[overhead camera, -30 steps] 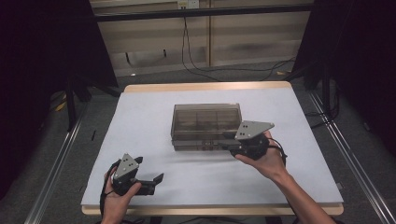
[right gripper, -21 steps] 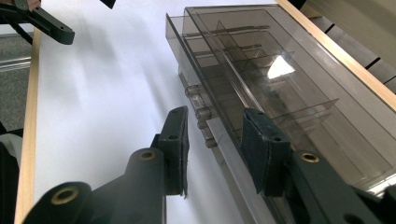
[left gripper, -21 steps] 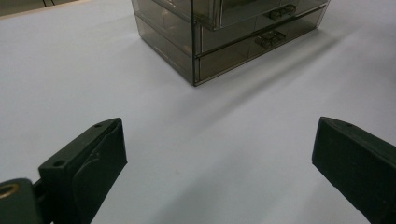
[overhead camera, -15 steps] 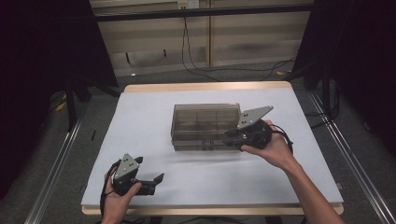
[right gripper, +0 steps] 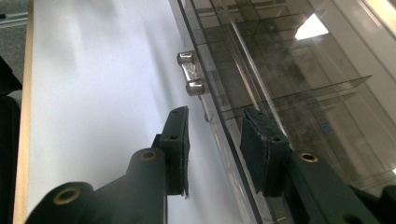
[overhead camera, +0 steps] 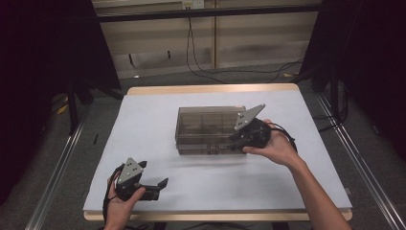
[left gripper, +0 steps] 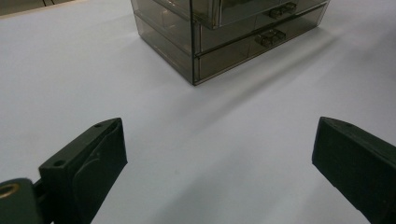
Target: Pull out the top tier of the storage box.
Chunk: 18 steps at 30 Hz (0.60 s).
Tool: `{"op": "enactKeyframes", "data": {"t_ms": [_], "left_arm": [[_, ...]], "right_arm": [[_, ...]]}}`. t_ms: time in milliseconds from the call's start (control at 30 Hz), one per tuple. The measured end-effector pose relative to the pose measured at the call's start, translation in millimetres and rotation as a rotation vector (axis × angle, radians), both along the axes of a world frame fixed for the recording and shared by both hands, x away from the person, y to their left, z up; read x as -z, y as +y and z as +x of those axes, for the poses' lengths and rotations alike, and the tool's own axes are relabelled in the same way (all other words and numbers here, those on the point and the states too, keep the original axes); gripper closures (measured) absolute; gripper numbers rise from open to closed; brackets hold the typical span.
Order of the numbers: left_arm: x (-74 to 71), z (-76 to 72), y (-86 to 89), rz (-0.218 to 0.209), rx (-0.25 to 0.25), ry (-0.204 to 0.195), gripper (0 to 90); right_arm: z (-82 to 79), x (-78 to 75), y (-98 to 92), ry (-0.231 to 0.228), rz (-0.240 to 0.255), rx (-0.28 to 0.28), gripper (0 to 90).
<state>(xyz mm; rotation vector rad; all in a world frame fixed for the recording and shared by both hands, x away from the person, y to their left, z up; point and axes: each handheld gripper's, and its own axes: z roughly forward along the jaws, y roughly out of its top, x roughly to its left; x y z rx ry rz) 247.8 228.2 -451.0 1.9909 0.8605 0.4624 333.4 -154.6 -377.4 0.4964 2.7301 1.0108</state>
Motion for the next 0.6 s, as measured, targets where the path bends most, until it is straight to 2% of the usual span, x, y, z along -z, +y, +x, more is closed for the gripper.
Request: {"op": "enactKeyframes", "data": {"t_ms": [100, 167, 267, 467, 600], "left_arm": [[0.2, -0.1, 0.1, -0.004, 0.000, 0.002, 3.1], [0.1, 0.3, 0.5, -0.002, -0.001, 0.003, 3.1], [0.2, 0.1, 0.1, -0.005, -0.001, 0.002, 3.1], [0.5, -0.8, 0.7, -0.008, -0.002, 0.004, 3.1], [0.6, -1.6, 1.6, -0.007, -0.010, 0.004, 3.1]], "right_arm": [[1.3, 5.4, 1.9, 0.015, -0.037, -0.009, 63.1], [2.8, 7.4, 0.5, 0.010, -0.045, -0.001, 62.9], [5.1, 10.1, -2.3, 0.018, -0.035, -0.002, 61.2], [6.7, 13.4, 0.1, 0.022, -0.053, -0.012, 63.2], [10.4, 16.6, 1.0, 0.050, -0.047, -0.026, 65.4]]}}
